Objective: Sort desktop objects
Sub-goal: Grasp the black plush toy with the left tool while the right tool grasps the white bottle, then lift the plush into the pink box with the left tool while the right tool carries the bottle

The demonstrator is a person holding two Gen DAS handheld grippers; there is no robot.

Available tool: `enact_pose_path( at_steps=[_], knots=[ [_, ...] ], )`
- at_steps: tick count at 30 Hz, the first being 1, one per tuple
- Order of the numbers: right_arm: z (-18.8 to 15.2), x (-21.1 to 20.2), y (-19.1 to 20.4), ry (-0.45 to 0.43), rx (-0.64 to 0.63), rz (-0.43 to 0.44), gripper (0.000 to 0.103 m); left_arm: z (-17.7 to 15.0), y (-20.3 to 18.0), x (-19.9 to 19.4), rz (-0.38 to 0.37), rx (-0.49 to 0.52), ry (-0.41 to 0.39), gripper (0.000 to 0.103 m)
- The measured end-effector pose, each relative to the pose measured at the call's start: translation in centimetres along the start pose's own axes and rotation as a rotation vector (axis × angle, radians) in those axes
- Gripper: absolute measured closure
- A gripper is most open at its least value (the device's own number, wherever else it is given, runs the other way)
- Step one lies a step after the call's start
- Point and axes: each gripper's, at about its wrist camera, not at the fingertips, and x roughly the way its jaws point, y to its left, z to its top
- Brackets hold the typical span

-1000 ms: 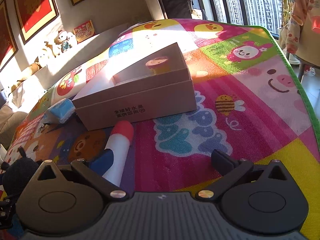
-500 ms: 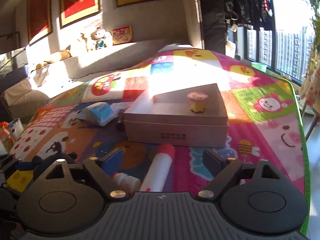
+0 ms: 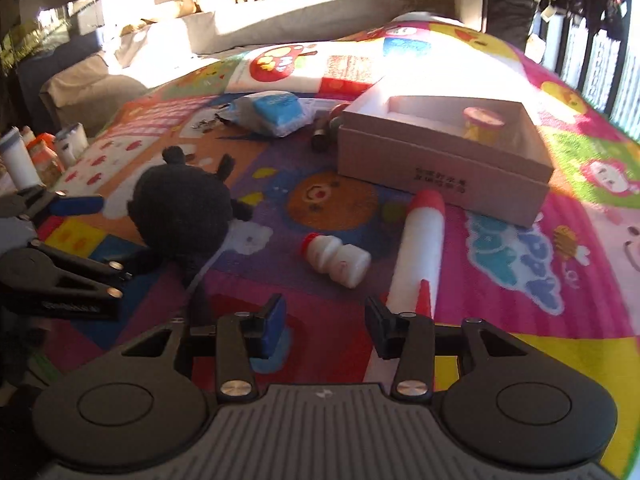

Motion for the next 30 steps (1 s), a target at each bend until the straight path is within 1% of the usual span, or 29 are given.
enact_pose_path(
  at_steps=[1, 4, 6, 7, 9, 13, 14, 15, 16, 17, 21, 25, 30],
  knots=[
    [0.0, 0.0, -0.4, -0.001, 0.016, -0.001, 0.06, 0.1, 0.3, -0.1, -0.003, -0.014, 0.001, 0.002],
    [0.1, -0.3, -1.1, -0.009, 0.066, 0.053, 0.058, 0.2, 1.2, -0.6, -0.058, -0.046, 0.004, 0.002],
    [0.6, -0.2, -0.9, -0.02, 0.077, 0.072, 0.048, 0.3, 1.6, -1.1, -0.104, -0.063, 0.0, 0.002],
    [1.0, 0.1, -0.7, -0.024, 0.085, 0.082, 0.046, 0.4, 1.8, -1.4, -0.117, -0.067, -0.004, 0.002],
    [1.7, 1.0, -0.3, -0.021, 0.103, 0.076, 0.046, 0.6, 1.7, -2.1, -0.12, -0.067, -0.02, 0.001],
    [2.7, 3.4, 0.2, 0.009, 0.126, 0.036, 0.046, 0.7, 1.3, -3.0, -0.129, -0.054, -0.044, 0.001],
    [2.7, 3.8, 0.2, 0.014, 0.13, 0.033, 0.049, 0.7, 1.2, -3.1, -0.129, -0.052, -0.044, 0.001],
    [2.6, 4.0, 0.3, 0.017, 0.127, 0.037, 0.056, 0.8, 1.0, -3.0, -0.131, -0.053, -0.041, 0.001],
    [2.5, 4.0, 0.4, 0.019, 0.125, 0.04, 0.059, 0.8, 0.9, -2.9, -0.138, -0.052, -0.037, 0.001],
    [2.4, 3.8, 0.4, 0.02, 0.12, 0.044, 0.066, 0.8, 0.7, -2.6, -0.146, -0.049, -0.032, 0.001],
    [1.8, 2.5, 0.5, -0.011, 0.096, 0.051, 0.066, 1.2, -0.1, -1.9, -0.152, -0.032, -0.041, 0.001],
    [1.7, 0.6, -0.2, -0.037, 0.1, 0.094, 0.066, 2.0, -1.0, -0.8, -0.169, -0.02, -0.068, 0.001],
    [1.0, -1.1, -1.2, -0.039, 0.119, 0.119, 0.066, 2.3, -3.2, 1.0, -0.182, 0.052, -0.061, 0.001]
  ],
)
